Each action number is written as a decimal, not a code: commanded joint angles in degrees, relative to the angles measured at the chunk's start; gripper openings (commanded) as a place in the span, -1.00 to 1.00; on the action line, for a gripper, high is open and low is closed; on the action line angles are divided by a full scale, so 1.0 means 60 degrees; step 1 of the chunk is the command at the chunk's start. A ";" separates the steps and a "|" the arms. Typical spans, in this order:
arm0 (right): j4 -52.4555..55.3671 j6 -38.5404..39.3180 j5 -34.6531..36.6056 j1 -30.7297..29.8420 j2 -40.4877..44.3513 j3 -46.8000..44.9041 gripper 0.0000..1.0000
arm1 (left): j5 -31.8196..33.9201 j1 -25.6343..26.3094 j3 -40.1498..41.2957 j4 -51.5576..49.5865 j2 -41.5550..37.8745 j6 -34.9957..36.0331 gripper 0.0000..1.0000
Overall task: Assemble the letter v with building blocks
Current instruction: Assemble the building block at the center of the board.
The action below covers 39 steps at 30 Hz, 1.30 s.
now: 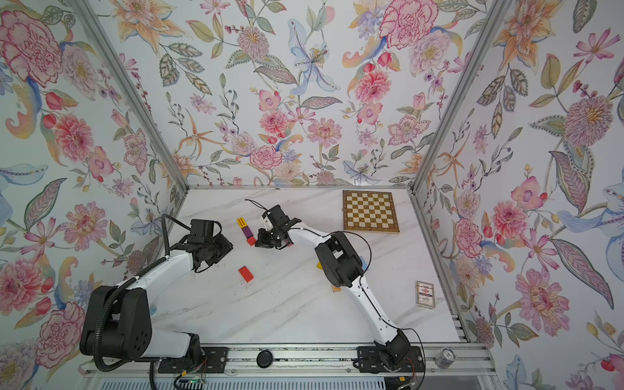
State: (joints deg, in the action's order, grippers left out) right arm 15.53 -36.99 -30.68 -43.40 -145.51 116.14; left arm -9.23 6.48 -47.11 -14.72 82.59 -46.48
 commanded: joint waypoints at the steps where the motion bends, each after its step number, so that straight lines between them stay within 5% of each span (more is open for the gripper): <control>1: 0.0217 -0.0089 0.0114 -0.0081 0.0240 -0.0368 -0.85 | -0.0248 -0.0055 -0.0038 0.0020 0.0420 -0.0011 -0.25; 19: 0.0141 -0.0141 0.0110 -0.0121 0.0331 -0.0499 -0.84 | -0.0413 0.0391 -0.1615 -0.0243 0.2860 0.0301 -0.17; 39: 0.0144 -0.0178 0.0101 -0.0032 0.0214 -0.0425 -0.84 | -0.0460 0.0651 -0.2540 -0.0717 0.4058 0.0493 -0.07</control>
State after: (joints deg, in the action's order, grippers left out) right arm 14.68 -37.63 -30.89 -43.70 -144.55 114.30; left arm -11.84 9.85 -61.43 -15.99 104.66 -44.75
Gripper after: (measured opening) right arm 0.079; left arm 0.462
